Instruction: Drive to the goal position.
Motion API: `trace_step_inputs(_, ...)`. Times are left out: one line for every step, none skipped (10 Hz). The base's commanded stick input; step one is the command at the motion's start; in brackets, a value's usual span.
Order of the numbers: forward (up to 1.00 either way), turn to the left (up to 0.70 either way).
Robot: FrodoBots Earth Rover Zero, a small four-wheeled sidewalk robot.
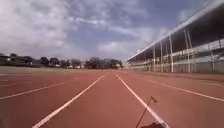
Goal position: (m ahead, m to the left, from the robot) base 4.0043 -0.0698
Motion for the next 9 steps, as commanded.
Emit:
trace_step_inputs(0.7,0.0)
trace_step_inputs(0.7,0.0)
trace_step_inputs(0.7,0.0)
trace_step_inputs(0.7,0.0)
trace_step_inputs(0.7,0.0)
trace_step_inputs(0.7,0.0)
trace_step_inputs(0.7,0.0)
trace_step_inputs(0.7,0.0)
trace_step_inputs(0.7,0.0)
